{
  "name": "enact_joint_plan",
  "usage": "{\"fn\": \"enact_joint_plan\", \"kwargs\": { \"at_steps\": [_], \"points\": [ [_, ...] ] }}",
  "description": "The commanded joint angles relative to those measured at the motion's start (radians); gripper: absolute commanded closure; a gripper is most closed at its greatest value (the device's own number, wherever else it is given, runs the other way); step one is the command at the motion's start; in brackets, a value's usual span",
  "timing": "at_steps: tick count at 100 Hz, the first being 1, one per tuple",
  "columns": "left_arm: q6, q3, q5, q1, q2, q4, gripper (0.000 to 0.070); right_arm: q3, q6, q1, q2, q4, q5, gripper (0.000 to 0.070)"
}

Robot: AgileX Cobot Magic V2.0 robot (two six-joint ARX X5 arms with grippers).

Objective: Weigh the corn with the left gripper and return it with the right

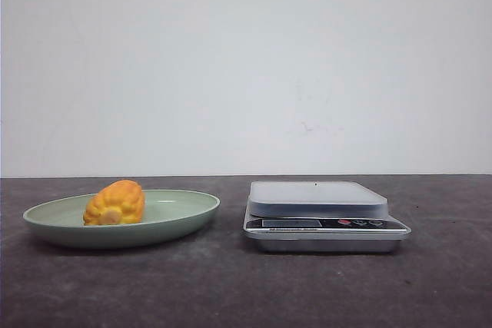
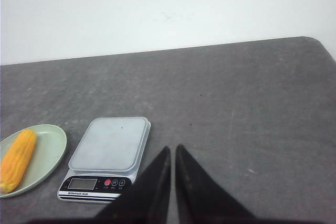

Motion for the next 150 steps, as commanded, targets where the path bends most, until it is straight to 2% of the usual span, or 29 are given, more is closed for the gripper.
{"fn": "enact_joint_plan", "kwargs": {
  "at_steps": [1, 15, 46, 67, 150],
  "points": [
    [0.017, -0.091, 0.025, 0.009, -0.021, 0.120, 0.0697, 0.009, 0.011, 0.002, -0.002, 0.010, 0.000, 0.0690],
    [0.017, -0.240, 0.050, 0.013, -0.059, 0.233, 0.0697, 0.009, 0.011, 0.002, -0.002, 0.010, 0.000, 0.0691],
    [0.053, -0.352, 0.054, 0.012, -0.059, 0.233, 0.0697, 0.009, 0.011, 0.002, -0.002, 0.010, 0.000, 0.0691],
    [0.089, -0.352, 0.053, 0.012, -0.059, 0.125, 0.0697, 0.009, 0.011, 0.002, -0.002, 0.010, 0.000, 0.0690],
    [0.088, -0.349, 0.051, 0.012, -0.057, 0.127, 0.0697, 0.010, 0.008, 0.002, -0.002, 0.013, 0.002, 0.0691]
  ]
}}
